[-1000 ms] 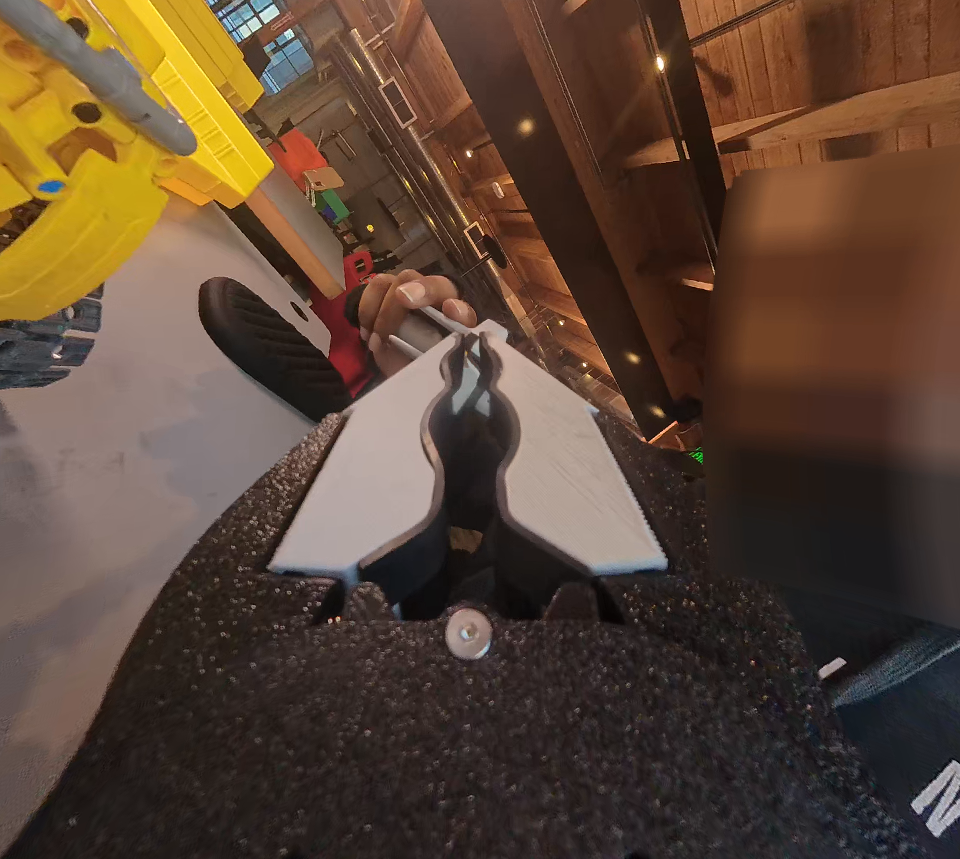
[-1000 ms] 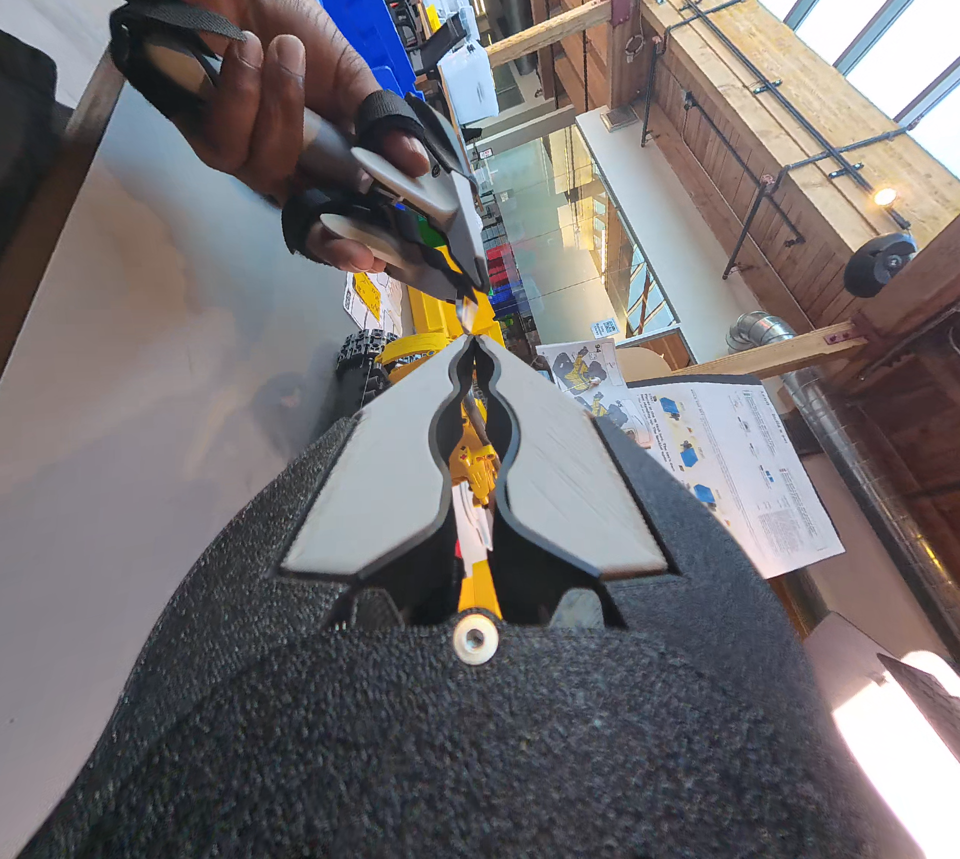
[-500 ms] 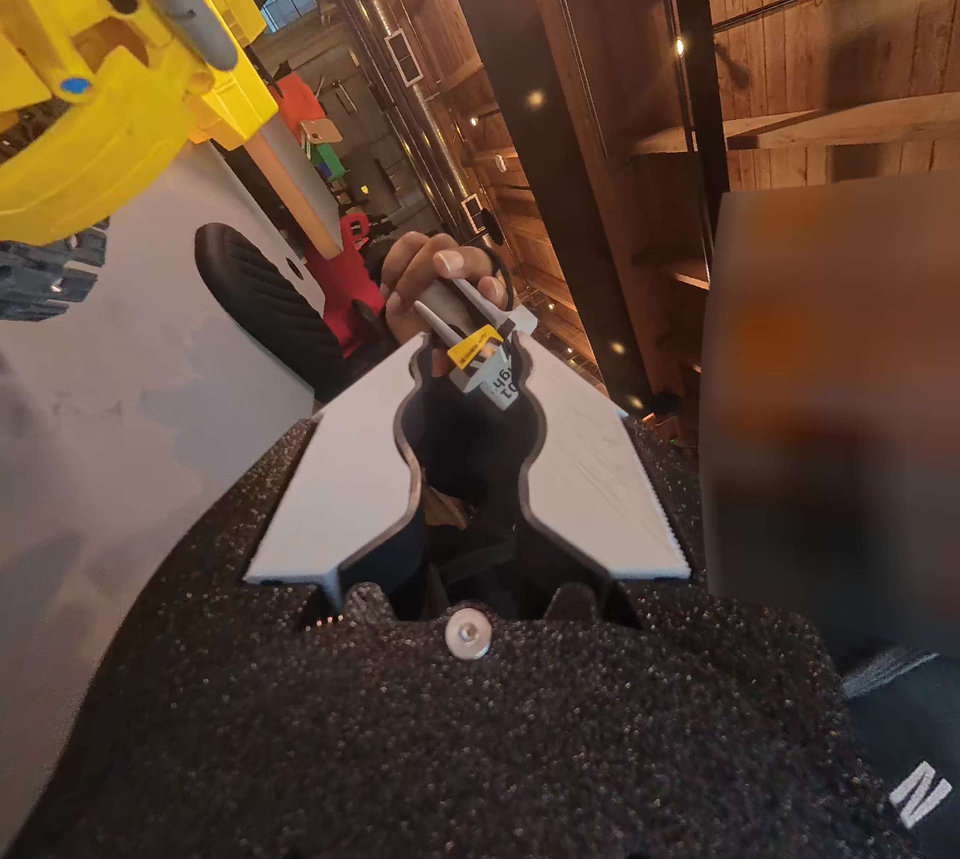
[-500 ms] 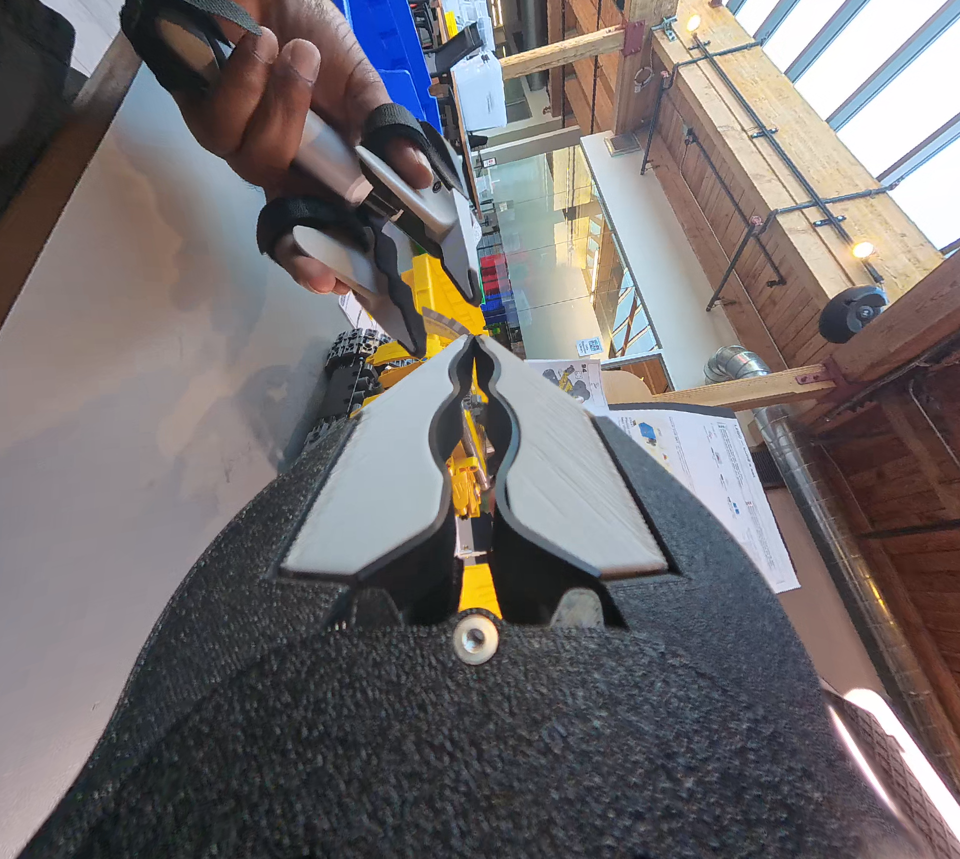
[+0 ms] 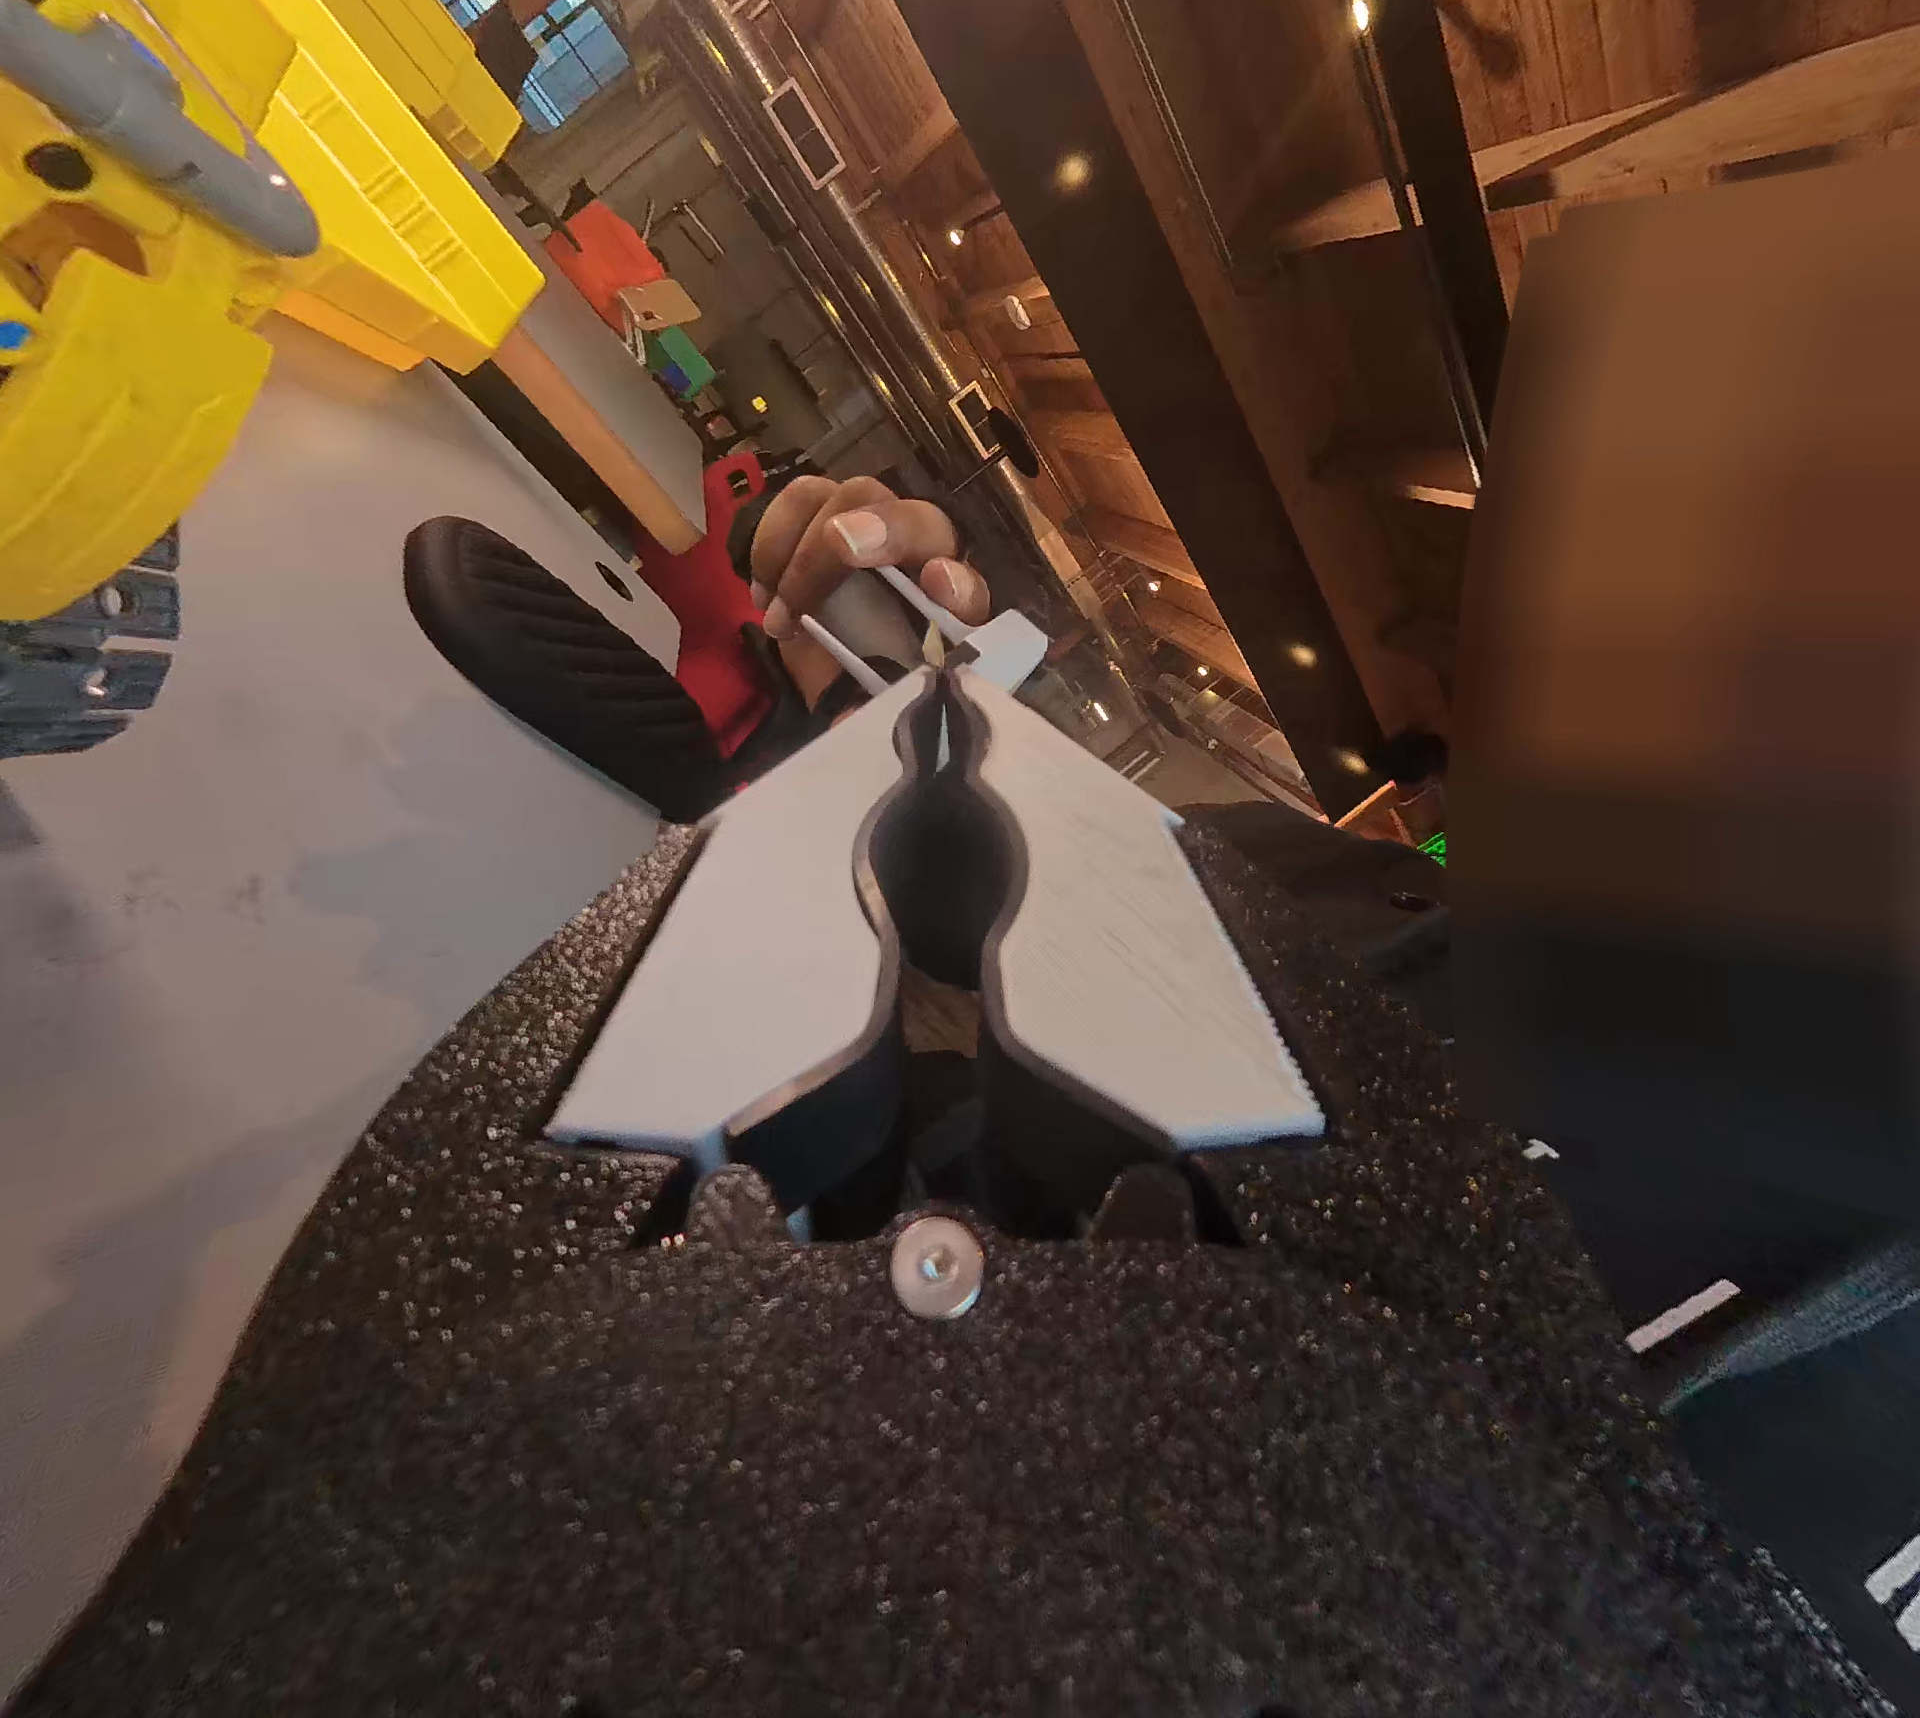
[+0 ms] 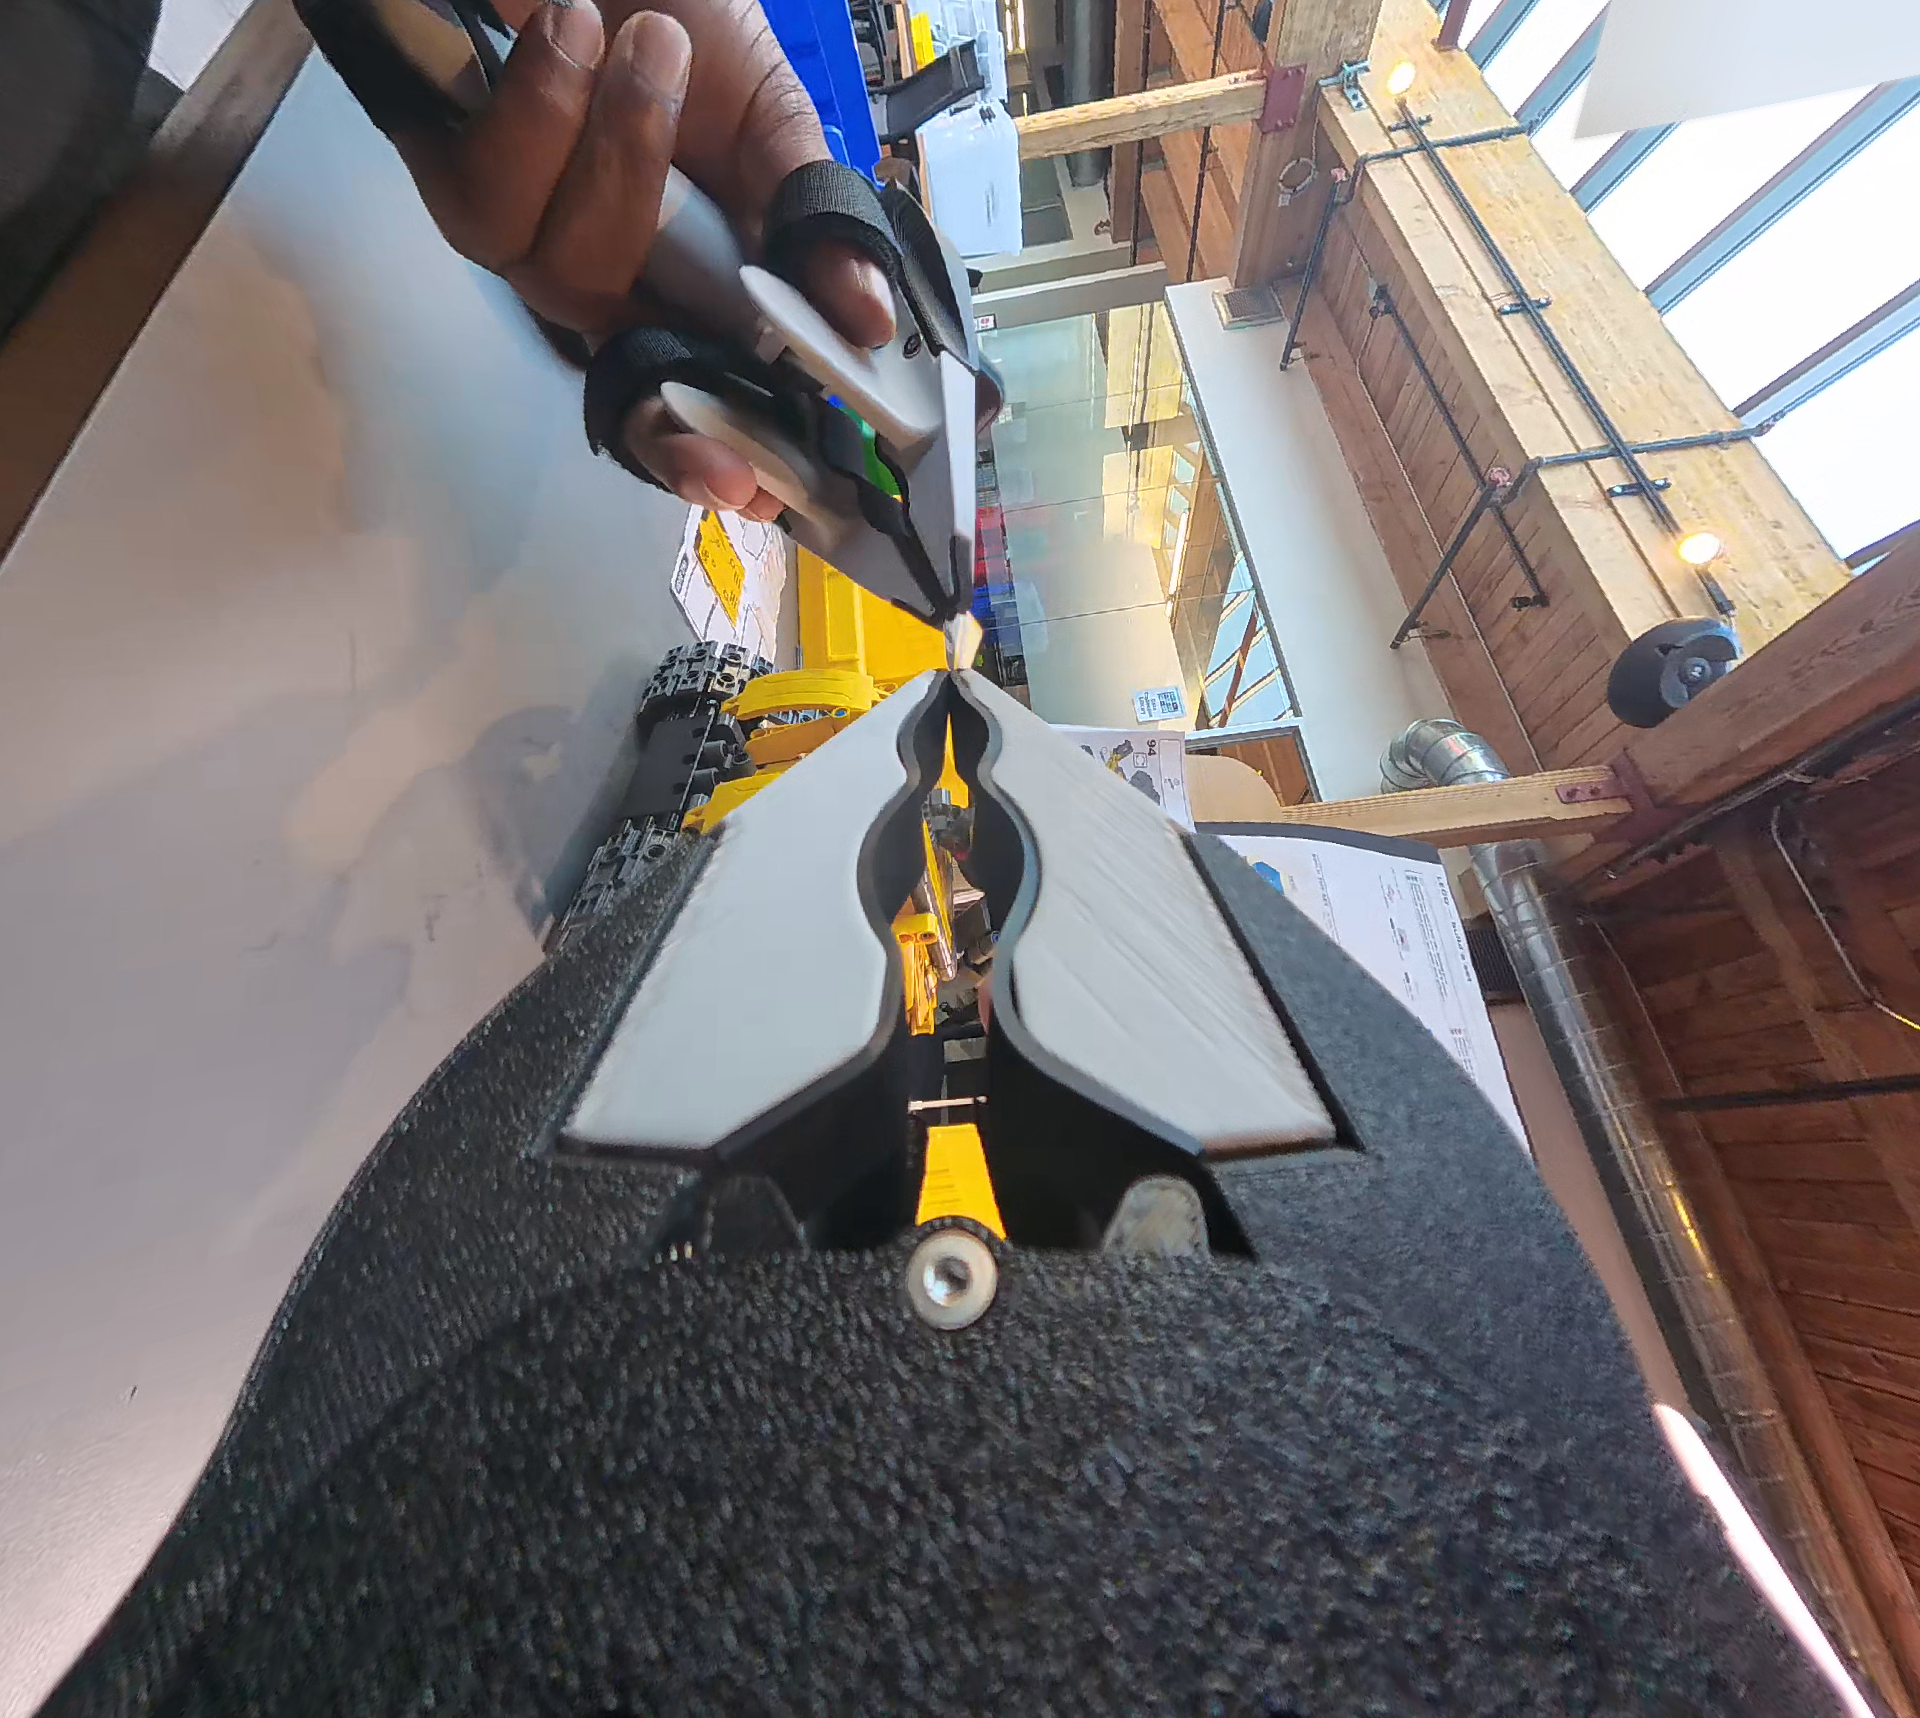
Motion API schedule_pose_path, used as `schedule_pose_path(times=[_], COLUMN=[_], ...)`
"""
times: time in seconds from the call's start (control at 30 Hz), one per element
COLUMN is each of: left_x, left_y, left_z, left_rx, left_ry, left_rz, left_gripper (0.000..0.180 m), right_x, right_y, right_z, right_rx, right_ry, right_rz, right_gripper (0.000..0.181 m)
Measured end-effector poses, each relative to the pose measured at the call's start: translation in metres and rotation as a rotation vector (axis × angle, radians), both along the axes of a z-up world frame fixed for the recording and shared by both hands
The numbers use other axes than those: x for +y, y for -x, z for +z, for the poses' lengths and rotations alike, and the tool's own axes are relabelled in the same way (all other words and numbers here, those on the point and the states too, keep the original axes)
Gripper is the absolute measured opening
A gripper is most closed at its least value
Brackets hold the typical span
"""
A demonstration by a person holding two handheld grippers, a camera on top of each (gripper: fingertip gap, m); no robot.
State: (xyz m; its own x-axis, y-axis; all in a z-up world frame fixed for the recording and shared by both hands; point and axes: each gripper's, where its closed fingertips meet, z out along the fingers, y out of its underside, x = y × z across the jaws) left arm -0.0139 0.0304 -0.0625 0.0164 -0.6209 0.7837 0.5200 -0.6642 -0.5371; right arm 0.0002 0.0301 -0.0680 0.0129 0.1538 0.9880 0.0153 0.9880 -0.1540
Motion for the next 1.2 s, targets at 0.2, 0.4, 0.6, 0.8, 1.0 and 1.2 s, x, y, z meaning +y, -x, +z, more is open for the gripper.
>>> schedule_pose_path(times=[0.2, 0.4, 0.6, 0.8, 1.0, 1.2], left_x=[-0.001, 0.001, 0.002, 0.002, -0.001, 0.000], left_y=[0.000, 0.013, 0.017, 0.004, -0.007, -0.005], left_z=[-0.004, 0.006, 0.015, 0.021, 0.022, 0.020], left_rx=[0.127, 0.169, 0.135, 0.138, 0.188, 0.193], left_ry=[-0.105, -0.193, -0.273, -0.348, -0.402, -0.404], left_rz=[0.077, 0.178, 0.244, 0.261, 0.265, 0.282], left_gripper=[0.000, 0.000, 0.000, 0.000, 0.000, 0.000], right_x=[0.002, 0.011, 0.022, 0.010, 0.014, 0.013], right_y=[0.000, -0.005, -0.006, 0.003, 0.005, 0.001], right_z=[-0.002, 0.005, 0.013, 0.018, 0.018, 0.021], right_rx=[-0.004, 0.031, 0.039, 0.011, -0.004, -0.029], right_ry=[0.016, 0.262, 0.896, 1.389, 1.570, 1.628], right_rz=[-0.008, -0.009, 0.043, 0.199, 0.256, 0.306], right_gripper=[0.002, 0.018, 0.024, 0.023, 0.020, 0.006])
